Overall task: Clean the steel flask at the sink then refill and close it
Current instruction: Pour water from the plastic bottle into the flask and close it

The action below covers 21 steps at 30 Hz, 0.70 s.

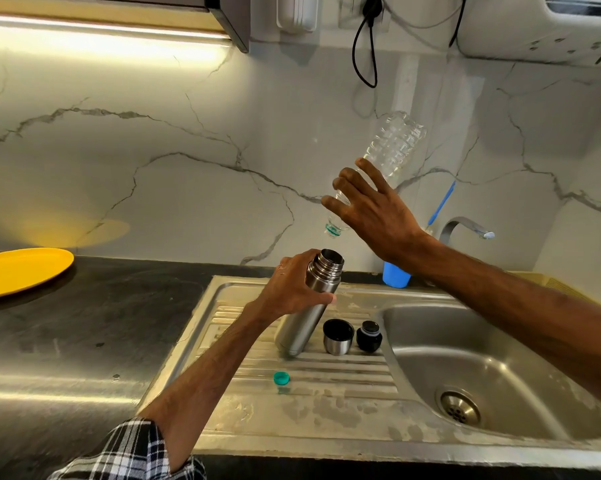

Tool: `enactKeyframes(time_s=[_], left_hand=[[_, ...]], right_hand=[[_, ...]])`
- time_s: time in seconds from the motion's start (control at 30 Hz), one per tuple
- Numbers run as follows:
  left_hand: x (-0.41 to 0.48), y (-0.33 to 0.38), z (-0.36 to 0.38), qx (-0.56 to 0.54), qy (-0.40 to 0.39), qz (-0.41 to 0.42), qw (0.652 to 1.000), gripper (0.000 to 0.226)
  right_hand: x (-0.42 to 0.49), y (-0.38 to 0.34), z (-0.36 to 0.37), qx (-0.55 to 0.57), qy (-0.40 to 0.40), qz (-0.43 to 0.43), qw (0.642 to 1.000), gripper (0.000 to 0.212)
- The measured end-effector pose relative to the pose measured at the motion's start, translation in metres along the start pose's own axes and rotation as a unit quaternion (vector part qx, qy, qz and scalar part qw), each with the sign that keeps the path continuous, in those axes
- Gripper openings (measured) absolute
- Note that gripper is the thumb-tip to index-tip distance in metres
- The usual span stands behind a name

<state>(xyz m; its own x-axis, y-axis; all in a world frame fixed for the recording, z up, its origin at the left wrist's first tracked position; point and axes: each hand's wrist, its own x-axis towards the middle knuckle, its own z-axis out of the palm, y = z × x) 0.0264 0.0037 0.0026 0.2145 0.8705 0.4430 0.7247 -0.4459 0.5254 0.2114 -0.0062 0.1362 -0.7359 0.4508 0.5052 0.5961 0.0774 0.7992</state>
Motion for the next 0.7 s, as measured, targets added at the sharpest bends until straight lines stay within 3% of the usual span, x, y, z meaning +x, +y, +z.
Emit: enactKeyframes(time_s=[0.27,0.43,0.5,0.6,0.7], left_hand=[[0.002,0.000,-0.001,-0.003,0.007,0.007,1.000,0.087],[0.000,-0.001,-0.005,-0.020,0.016,0.011,1.000,0.085],[-0.001,-0.001,-0.009,-0.028,0.020,0.013,0.999,0.080],[-0.004,-0.005,-0.014,-0.039,0.027,0.002,0.999,0.076],[-0.006,-0.010,-0.018,-0.057,0.046,-0.014,0.997,0.074]], right_hand=[[-0.001,0.000,0.004,0.000,0.007,0.004,1.000,0.089],[-0.007,-0.008,0.004,0.114,-0.045,0.040,0.992,0.077],[-0.014,-0.003,0.006,0.234,-0.104,0.104,0.961,0.078],[-0.033,0.003,0.015,0.468,-0.131,0.209,0.849,0.081],[-0.054,-0.006,0.022,0.570,-0.136,0.261,0.767,0.079]])
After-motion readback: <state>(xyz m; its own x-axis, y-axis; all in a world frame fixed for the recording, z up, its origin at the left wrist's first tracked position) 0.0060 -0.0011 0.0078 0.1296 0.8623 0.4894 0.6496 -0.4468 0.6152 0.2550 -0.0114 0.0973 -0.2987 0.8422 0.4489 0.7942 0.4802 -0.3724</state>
